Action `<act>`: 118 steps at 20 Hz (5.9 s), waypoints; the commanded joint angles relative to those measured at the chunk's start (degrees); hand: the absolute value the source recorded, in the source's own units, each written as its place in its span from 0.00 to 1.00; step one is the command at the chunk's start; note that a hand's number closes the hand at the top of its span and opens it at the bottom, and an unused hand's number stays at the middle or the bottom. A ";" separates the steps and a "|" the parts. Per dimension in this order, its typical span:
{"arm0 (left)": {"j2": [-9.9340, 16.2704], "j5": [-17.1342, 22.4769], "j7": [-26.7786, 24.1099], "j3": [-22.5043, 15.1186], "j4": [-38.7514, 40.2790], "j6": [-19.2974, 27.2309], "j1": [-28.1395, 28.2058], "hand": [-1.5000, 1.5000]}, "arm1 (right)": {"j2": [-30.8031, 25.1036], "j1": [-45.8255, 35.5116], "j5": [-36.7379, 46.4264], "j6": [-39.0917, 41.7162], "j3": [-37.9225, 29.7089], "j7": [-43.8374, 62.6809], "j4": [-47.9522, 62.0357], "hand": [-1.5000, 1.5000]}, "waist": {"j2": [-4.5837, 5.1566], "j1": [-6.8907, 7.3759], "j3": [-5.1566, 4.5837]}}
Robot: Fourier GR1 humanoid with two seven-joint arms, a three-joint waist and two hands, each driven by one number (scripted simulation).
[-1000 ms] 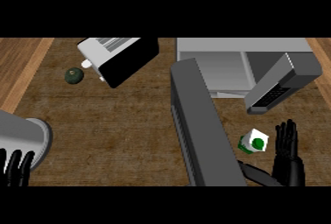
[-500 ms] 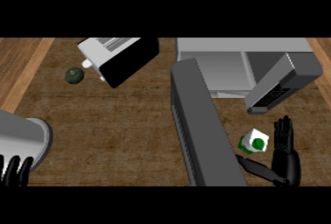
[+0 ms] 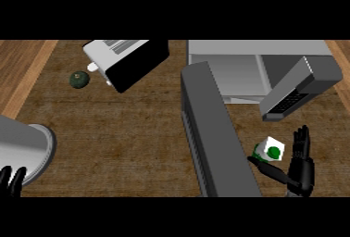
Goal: Pick up the milk, place it into the microwave and close the microwave
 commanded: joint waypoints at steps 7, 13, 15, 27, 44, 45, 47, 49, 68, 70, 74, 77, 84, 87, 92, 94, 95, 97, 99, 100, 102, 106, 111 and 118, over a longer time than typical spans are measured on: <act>-1.15 -3.13 -0.17 -0.22 3.19 0.85 -3.26 0.00 | -6.11 -10.49 -2.82 6.28 -7.57 -11.01 24.27 0.00 | 0.10 0.09 0.04; 0.09 0.93 2.32 1.02 -0.60 -0.11 -1.16 0.00 | -5.48 -5.58 -1.78 28.08 1.17 -11.22 20.09 0.00 | 0.01 -0.02 0.06; -1.17 -2.26 -2.77 -1.89 5.40 0.42 -0.53 0.00 | -2.78 -6.83 -2.17 28.99 0.93 -16.16 22.50 0.00 | 0.05 0.20 0.05; 1.47 4.53 -0.11 5.32 5.90 -1.60 -4.69 0.00 | 0.91 -6.84 -1.88 11.84 -2.41 -19.07 12.84 1.00 | -0.08 -0.49 -0.06; 0.38 5.26 -2.03 3.05 2.17 -4.11 3.19 0.00 | -9.23 -18.41 -2.10 38.64 7.12 -8.08 11.13 1.00 | -0.33 -0.08 -0.10; -0.38 4.04 -3.05 2.18 3.59 -4.09 1.61 0.00 | -12.04 -17.52 -2.78 40.87 5.86 -9.99 11.91 1.00 | -0.16 -0.20 -0.05; 0.85 6.43 0.69 4.94 1.02 -3.14 0.44 0.00 | -9.01 -15.07 -1.32 34.67 9.26 -3.69 1.39 1.00 | -0.34 -0.82 -0.10; -1.12 2.79 -4.65 2.36 4.27 -4.79 2.19 0.00 | -12.25 -17.08 -2.62 36.57 6.54 -3.56 3.46 1.00 | -0.16 -0.19 -0.05; 0.67 9.01 -0.17 8.51 2.92 -7.81 0.94 0.00 | -4.86 -47.79 7.25 19.55 5.03 1.86 31.28 1.00 | 0.61 2.06 0.04; 0.90 7.00 -2.11 8.55 7.16 -8.51 -1.72 0.00 | -6.39 -51.50 6.80 20.42 3.40 1.35 35.17 1.00 | 0.76 2.12 0.03; 1.65 7.70 -0.20 8.33 8.54 -8.30 -4.99 0.00 | -5.43 -56.17 8.26 16.10 2.99 0.52 39.87 1.00 | 1.51 3.29 0.07; 1.95 7.82 -1.38 8.93 7.87 -9.25 -4.26 0.00 | -4.99 -57.50 9.59 13.55 3.30 -1.10 42.30 1.00 | 1.81 4.55 0.09; 2.01 8.41 -0.10 7.57 7.54 -9.50 -6.63 0.00 | -6.18 -61.61 12.41 6.52 4.01 -0.99 46.07 1.00 | 2.65 6.16 0.10; 1.42 6.80 -0.30 7.02 9.05 -8.38 -9.13 0.00 | -8.46 -62.71 11.88 6.51 2.96 -0.88 47.03 1.00 | 3.48 6.66 0.15; 2.19 5.79 -0.16 7.39 8.89 -8.52 -9.47 0.00 | -7.30 -62.96 9.88 -1.24 0.02 0.53 48.86 1.00 | 3.67 7.56 0.18; 2.53 5.35 -0.58 7.57 8.94 -8.72 -10.02 0.00 | -7.47 -64.47 9.46 -6.44 -0.91 2.61 49.24 1.00 | 3.81 8.26 0.13; 2.33 4.43 0.15 6.43 9.47 -8.65 -9.68 0.00 | -8.48 -65.30 9.26 -6.00 -1.22 3.02 49.21 1.00 | 4.16 8.54 0.18; 2.09 3.37 0.23 5.80 9.51 -7.99 -11.50 0.00 | -9.40 -64.62 10.54 -8.47 -0.35 1.38 49.30 1.00 | 4.83 8.54 0.24; 2.84 3.04 0.73 6.43 9.21 -7.97 -11.59 0.00 | -8.18 -64.10 14.37 -15.48 2.94 0.17 50.05 0.00 | 4.72 9.44 0.13; 3.24 3.11 0.85 6.57 9.31 -8.16 -12.36 0.00 | -9.50 -65.36 15.54 -16.44 3.92 1.44 50.51 0.00 | 4.77 9.60 0.07; 3.05 2.75 0.89 5.66 9.43 -8.49 -12.05 0.00 | -9.29 -65.13 15.72 -18.08 3.90 1.50 51.07 0.00 | 5.06 10.44 0.16; 3.45 1.07 1.29 5.16 10.08 -8.06 -14.31 0.00 | -8.69 -66.69 16.83 -21.08 4.50 2.68 51.89 0.00 | 5.21 10.52 0.20; 2.96 -0.02 1.87 4.28 10.19 -7.44 -14.69 0.00 | -7.55 -66.65 15.44 -14.34 2.99 4.63 53.73 0.00 | 5.30 11.01 0.42; 2.58 -1.53 2.50 2.74 11.36 -7.04 -16.83 0.00 | -6.59 -67.16 14.06 -6.69 1.22 4.36 54.32 0.00 | 5.11 10.33 0.38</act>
